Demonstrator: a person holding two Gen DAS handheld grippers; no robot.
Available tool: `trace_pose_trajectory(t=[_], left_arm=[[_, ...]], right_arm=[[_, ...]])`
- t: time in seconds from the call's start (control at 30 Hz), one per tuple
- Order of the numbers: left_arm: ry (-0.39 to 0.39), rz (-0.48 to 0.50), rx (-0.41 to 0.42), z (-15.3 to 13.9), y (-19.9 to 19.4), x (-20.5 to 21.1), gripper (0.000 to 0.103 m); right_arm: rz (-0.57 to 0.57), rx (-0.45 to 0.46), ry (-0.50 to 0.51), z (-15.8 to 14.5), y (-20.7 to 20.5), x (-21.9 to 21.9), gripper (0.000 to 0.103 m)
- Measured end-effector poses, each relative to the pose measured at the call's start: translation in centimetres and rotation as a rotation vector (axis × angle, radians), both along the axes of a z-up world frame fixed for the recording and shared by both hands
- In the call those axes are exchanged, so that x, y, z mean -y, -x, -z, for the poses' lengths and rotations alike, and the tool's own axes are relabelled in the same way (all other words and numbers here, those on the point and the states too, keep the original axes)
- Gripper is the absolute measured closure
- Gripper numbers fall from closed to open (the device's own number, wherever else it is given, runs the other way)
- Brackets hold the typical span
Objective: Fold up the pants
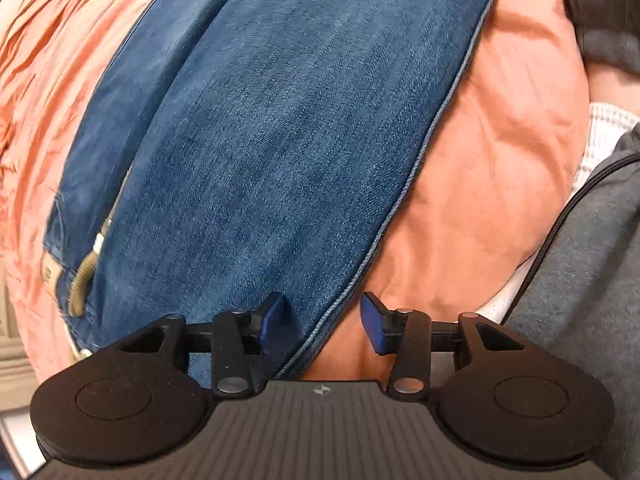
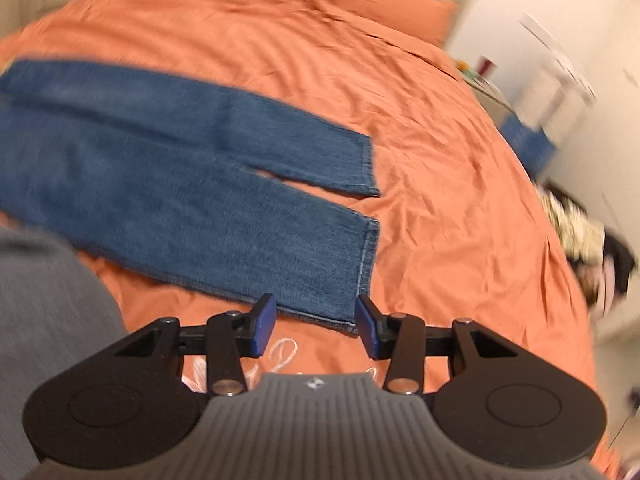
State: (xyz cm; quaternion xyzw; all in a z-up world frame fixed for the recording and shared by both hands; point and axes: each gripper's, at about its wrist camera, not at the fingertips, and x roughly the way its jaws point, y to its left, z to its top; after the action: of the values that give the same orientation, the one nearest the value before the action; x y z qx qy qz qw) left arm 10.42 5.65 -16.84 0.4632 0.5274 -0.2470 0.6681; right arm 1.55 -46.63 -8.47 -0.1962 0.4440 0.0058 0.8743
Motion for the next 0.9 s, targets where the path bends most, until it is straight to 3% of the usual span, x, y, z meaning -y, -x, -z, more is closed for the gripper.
trace_pose_trajectory(t=[0.23, 0.33, 0.5, 0.7, 0.8, 0.9], left_arm=[[-0.093, 0.015, 0.049, 1.2, 0.0, 0.9, 0.036], [-0.152, 0.050, 0.171, 1.4, 0.7, 1.4, 0.046], [-0.188, 0.056, 0.375, 1.1, 1.9, 1.7, 0.045], [-0.160, 0.018, 0.550, -0.2, 2.0, 1.7, 0.042], [-0.167, 0.008, 0.562, -1.3, 1.8, 1.5, 0.041], [-0.191, 0.007, 0.528, -1.3, 1.5, 0.8, 0.041]], right_arm=[[-0.269, -0.045, 0.331, 7.8, 1.0, -1.7, 0.062], [-0.321, -0.035, 0.446, 10.4, 0.7, -1.6, 0.062], [-0.426, -0.015, 0.558, 13.0, 0.0, -1.4, 0.062], [-0.515, 0.033, 0.673, 15.1, -0.1, -1.8, 0.063], [-0.511, 0.048, 0.689, 15.5, -0.3, -1.6, 0.064], [-0.503, 0.053, 0.703, 15.6, -0.4, -1.5, 0.078]])
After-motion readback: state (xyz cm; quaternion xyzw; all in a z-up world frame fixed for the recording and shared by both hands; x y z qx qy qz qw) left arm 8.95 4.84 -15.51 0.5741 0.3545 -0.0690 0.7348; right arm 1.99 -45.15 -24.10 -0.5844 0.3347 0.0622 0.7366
